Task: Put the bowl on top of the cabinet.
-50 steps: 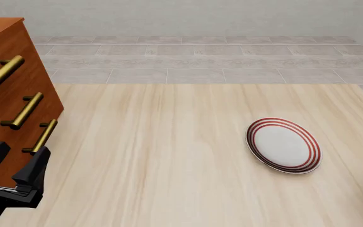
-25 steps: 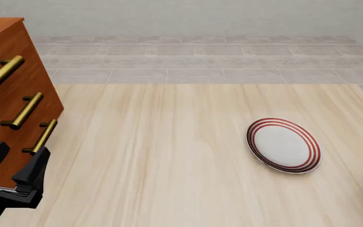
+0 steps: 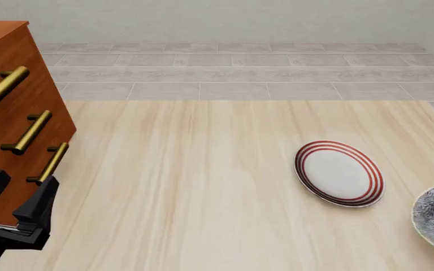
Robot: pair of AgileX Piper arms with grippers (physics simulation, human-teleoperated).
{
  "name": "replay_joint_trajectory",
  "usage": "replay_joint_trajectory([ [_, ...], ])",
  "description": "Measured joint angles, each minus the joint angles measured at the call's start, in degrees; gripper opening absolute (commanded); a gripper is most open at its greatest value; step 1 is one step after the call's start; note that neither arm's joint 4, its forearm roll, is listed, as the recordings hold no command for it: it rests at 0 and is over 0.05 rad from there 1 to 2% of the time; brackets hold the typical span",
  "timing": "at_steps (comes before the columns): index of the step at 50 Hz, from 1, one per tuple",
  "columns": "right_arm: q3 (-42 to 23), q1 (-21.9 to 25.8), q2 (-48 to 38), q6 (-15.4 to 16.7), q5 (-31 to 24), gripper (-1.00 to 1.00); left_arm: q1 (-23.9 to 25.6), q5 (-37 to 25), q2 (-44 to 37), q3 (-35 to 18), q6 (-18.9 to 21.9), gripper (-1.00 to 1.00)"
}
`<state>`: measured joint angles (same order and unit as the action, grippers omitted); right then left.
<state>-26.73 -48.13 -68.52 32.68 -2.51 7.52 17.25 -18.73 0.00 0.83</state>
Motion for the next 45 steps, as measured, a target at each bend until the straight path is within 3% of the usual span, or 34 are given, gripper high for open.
replay_joint_trajectory([
  [28, -3.73, 6.34, 17.06, -7.08, -12.36, -1.0, -0.24, -3.32, 3.62, 0.0, -0.18, 1.0],
  [45, -6.18, 11.11, 21.9, -11.15, -15.27, -1.0, 0.22, -4.37, 4.9, 0.0, -0.46, 1.0],
])
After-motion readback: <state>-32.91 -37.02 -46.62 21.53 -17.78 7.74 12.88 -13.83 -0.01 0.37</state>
